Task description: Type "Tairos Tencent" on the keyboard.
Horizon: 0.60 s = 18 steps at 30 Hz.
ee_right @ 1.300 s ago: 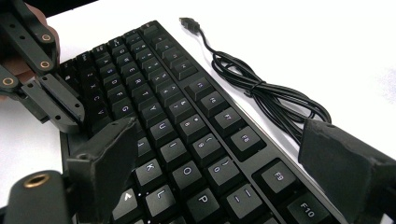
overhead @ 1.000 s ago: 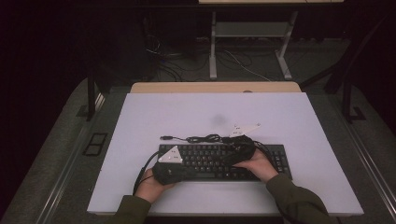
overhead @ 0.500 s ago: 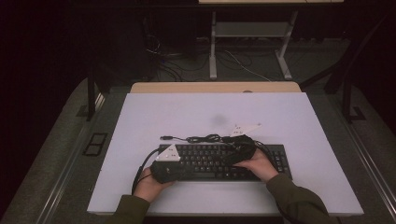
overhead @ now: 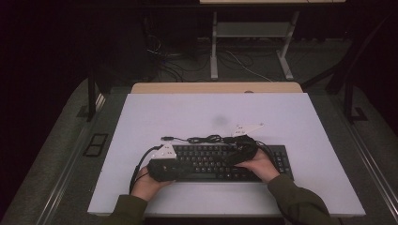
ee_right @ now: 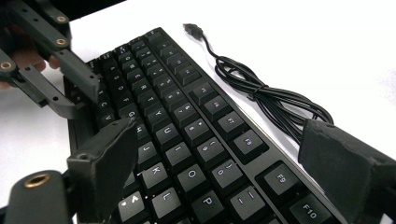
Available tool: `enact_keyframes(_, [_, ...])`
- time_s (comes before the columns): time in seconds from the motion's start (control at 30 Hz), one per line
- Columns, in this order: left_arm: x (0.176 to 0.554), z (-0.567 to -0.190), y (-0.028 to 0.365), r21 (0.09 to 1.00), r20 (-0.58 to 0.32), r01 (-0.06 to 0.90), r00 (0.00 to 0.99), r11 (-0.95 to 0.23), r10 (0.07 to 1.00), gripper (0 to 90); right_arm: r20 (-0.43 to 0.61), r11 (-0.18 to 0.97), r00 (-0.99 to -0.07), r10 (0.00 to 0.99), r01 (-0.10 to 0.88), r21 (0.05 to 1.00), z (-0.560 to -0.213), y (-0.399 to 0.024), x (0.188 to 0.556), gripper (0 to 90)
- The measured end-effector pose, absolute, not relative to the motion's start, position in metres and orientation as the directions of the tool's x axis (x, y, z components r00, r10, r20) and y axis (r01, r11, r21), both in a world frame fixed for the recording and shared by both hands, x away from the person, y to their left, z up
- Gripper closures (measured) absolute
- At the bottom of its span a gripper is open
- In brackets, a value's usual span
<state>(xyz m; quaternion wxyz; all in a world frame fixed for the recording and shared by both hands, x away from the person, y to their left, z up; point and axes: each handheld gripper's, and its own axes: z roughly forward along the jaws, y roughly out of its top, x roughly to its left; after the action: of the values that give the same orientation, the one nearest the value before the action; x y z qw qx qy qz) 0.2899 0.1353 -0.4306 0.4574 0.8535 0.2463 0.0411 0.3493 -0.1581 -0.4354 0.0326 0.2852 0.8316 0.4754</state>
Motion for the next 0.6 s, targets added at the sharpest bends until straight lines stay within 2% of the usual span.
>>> enact_keyframes(0.3, [0.294, -0.433, 0.139, 0.803, -0.164, 0.404, 0.856, -0.438, 0.491, 50.5, 0.225, 0.387, -0.839, 0.495, 0.445, 0.808, -0.430, -0.160, 0.348, 14.9])
enact_keyframes(0.6, [0.297, -0.433, 0.141, 0.820, -0.160, 0.403, 0.843, -0.406, 0.513, 35.3, 0.241, 0.386, -0.846, 0.476, 0.447, 0.807, -0.424, -0.159, 0.344, 33.7])
